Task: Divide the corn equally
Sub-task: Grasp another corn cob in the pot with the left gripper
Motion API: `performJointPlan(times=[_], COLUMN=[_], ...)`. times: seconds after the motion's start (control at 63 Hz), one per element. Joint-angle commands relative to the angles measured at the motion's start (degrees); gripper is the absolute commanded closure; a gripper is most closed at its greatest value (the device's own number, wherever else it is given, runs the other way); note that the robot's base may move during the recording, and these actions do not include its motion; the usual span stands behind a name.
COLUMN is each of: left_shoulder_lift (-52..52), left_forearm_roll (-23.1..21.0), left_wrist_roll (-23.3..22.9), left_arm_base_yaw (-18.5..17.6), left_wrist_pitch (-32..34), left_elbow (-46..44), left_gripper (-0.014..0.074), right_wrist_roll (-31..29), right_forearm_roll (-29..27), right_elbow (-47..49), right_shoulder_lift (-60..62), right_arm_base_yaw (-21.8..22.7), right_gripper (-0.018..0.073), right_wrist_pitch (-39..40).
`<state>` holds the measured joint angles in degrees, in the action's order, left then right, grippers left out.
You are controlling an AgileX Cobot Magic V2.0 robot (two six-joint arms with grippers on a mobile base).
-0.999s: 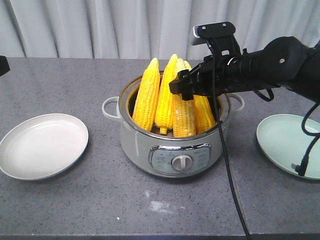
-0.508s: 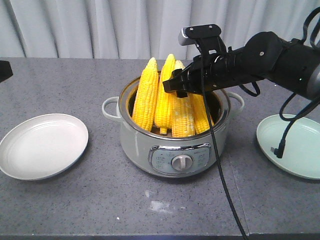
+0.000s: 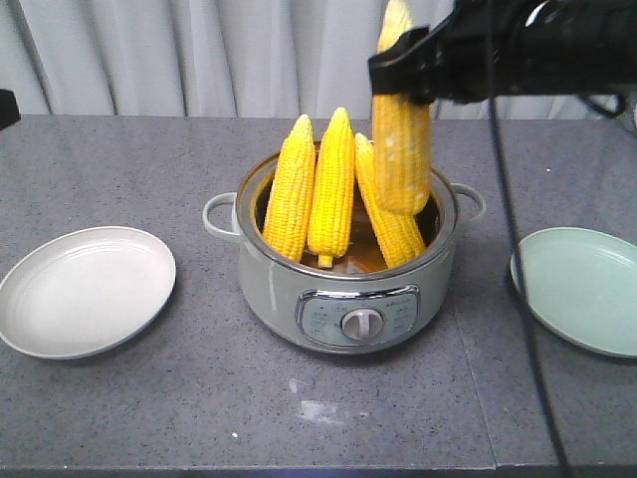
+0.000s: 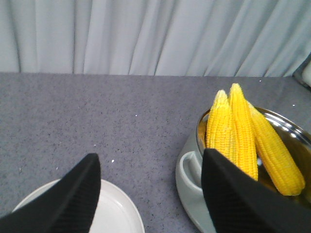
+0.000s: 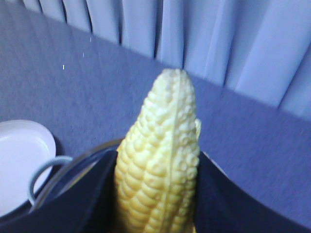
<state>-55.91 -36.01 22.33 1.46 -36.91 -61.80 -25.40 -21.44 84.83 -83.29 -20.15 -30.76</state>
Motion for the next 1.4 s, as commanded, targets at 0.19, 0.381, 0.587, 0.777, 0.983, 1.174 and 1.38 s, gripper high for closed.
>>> performJointPlan(times=[0.19, 0.381, 0.587, 0.777, 0.983, 1.174, 1.38], left_shoulder_lift=[-12.9, -24.9, -36.0, -45.3, -50.8, -52.6, -53.3], left_forearm_roll=[-7.4, -6.5, 4.7, 20.1, 32.7, 38.9, 39.6], left_wrist_roll=[1.6, 1.0, -8.6, -20.1, -27.7, -32.1, -32.7], left_arm_base_yaw=[-6.5, -15.0, -20.8, -27.5, -31.4, -31.6, -31.6], left_wrist_pitch=[-5.8, -5.2, -5.1, -5.5, -6.4, -7.4, -7.5], left_elbow=[-16.8, -26.9, -39.9, -49.6, -51.8, -51.8, -51.8], left_gripper=[0.015, 0.0158, 0.0193, 0.0193, 0.0192, 0.0191, 0.0191], right_wrist_roll=[4.3, 15.2, 26.8, 29.0, 29.0, 29.0, 29.0], right_forearm_roll=[11.8, 29.9, 49.1, 54.3, 54.4, 54.4, 54.4], right_elbow=[1.7, 1.7, 1.7, 1.7, 1.7, 1.7, 1.7], right_shoulder_lift=[22.7, 31.8, 34.9, 34.9, 34.9, 34.9, 34.9], right_arm_base_yaw=[0.2, 0.2, 0.2, 0.2, 0.2, 0.2, 0.2], right_gripper=[0.0566, 0.0564, 0.0564, 0.0564, 0.0564, 0.0564, 0.0564], right_wrist_pitch=[3.0, -4.4, -15.7, -17.9, -17.9, -18.2, -18.2])
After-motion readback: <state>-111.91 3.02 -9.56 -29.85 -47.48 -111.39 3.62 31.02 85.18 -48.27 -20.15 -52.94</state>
